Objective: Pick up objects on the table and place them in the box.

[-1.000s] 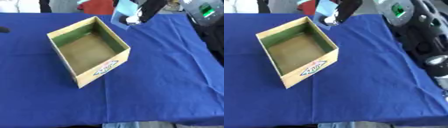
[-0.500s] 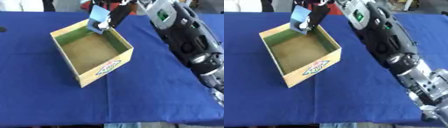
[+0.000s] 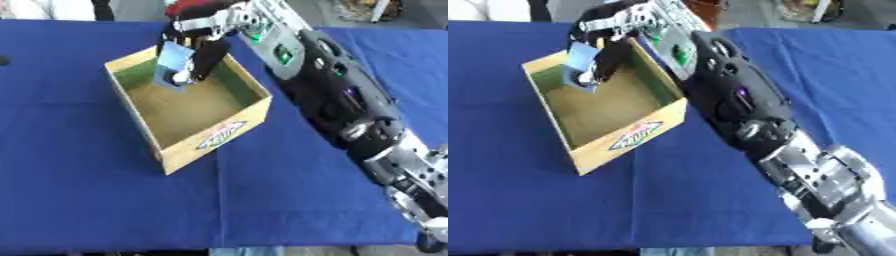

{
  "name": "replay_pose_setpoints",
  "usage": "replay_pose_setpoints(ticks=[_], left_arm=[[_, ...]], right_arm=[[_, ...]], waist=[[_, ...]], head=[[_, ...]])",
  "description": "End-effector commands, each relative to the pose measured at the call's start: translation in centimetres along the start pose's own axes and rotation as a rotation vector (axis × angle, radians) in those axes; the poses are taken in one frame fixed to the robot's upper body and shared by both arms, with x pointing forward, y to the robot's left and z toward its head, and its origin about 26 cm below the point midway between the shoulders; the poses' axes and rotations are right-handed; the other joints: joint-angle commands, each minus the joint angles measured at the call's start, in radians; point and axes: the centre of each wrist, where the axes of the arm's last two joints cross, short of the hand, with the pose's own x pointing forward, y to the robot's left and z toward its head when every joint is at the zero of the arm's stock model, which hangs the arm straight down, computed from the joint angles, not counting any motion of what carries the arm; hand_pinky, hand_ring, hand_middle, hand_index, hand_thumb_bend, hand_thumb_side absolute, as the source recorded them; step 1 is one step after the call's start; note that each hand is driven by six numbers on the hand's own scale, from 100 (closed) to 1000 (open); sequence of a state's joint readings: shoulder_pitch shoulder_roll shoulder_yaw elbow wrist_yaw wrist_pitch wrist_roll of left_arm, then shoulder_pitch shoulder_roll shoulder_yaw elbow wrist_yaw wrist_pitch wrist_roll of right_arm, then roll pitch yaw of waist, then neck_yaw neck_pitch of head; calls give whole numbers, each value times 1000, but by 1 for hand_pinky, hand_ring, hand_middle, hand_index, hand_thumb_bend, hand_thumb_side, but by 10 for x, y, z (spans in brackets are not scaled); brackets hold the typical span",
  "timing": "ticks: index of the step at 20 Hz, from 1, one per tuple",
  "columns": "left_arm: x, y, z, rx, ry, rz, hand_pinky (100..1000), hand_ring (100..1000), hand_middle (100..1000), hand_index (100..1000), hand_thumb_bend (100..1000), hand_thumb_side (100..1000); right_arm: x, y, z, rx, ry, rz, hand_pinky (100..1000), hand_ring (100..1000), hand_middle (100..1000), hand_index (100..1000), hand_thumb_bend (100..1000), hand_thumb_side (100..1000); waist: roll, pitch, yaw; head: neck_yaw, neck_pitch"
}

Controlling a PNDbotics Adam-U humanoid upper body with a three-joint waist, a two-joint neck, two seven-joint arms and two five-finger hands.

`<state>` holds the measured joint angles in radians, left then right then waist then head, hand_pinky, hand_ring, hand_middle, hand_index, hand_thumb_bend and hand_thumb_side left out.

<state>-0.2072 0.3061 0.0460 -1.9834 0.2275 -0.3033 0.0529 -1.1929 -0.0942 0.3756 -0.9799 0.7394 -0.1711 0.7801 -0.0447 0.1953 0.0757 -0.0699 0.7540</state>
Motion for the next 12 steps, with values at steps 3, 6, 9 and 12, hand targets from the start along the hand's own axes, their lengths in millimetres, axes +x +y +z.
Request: replay_pose_setpoints(ticks=[3,6,9,12], left_arm=[[6,-1,-7,-13,-31,3,598,817,683,740,184,944],[6,-2,-7,-14,-31,4,597,817,683,740,184,946],[6,-2,-7,-14,-31,5,597,818,683,740,184,946],[6,-2,-7,-13,-30,6,597,818,683,740,184,946]], right_arm=[[-10,8,-6,0,37,5,670,761,720,798,100,527],[-13,15,-12,5,40,5,675,764,721,799,100,533],[-14,20,-16,6,33,12,733,792,741,815,100,550],[-15,22,-18,5,33,28,769,824,773,845,100,558]], waist=[[7,-8,5],[9,-4,7],[9,-1,8],[9,0,9]], head=[[-4,-5],[-8,-4],[-11,-3],[-10,-3]])
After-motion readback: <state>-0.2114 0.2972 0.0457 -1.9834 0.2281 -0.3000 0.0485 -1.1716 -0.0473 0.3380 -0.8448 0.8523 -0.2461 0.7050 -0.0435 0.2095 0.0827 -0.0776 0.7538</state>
